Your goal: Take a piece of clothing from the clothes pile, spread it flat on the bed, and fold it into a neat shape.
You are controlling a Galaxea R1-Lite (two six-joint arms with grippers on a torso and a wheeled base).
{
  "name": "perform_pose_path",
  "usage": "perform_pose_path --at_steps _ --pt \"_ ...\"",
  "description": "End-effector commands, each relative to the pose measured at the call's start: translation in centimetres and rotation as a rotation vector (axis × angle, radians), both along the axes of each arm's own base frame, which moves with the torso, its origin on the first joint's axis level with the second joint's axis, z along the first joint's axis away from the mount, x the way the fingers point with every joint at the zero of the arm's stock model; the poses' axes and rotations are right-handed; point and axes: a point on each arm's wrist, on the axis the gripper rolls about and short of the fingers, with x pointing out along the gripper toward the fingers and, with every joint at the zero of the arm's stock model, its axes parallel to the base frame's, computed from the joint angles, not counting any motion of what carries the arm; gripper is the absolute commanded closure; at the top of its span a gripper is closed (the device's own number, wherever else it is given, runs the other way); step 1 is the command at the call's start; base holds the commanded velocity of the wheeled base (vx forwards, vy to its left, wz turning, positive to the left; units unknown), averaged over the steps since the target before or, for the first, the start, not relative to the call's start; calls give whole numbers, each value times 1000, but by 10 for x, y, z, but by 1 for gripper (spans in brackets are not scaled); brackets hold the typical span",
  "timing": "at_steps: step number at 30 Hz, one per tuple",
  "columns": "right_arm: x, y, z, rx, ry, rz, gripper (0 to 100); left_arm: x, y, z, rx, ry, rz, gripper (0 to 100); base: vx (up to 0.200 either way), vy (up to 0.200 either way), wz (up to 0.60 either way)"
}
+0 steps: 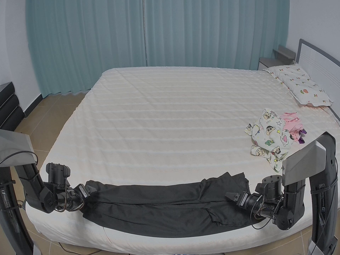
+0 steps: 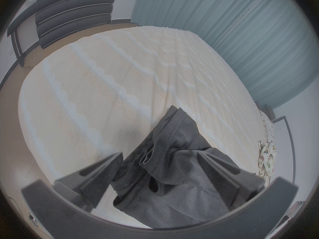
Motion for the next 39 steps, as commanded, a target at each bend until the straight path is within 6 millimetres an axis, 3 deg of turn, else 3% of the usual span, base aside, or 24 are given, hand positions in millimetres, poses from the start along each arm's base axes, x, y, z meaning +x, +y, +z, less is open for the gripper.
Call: perform_pose_path --at_steps 1,6,15,26,39 --pt "-3 -6 15 27 -32 -26 0 -8 4 12 -1 -28 18 0 0 0 0" --pt "-14 -12 30 72 -22 -63 0 -22 18 25 -14 -58 30 0 0 0 0" --pt "-28 -14 23 53 48 -54 0 -47 32 14 -94 -37 -230 0 0 0 0" --pt "-31 -14 19 51 74 -40 0 -48 33 -11 -3 -5 -432 0 0 0 0" --pt "-35 -15 19 48 84 -41 0 -38 35 -14 20 -24 -452 0 0 0 0"
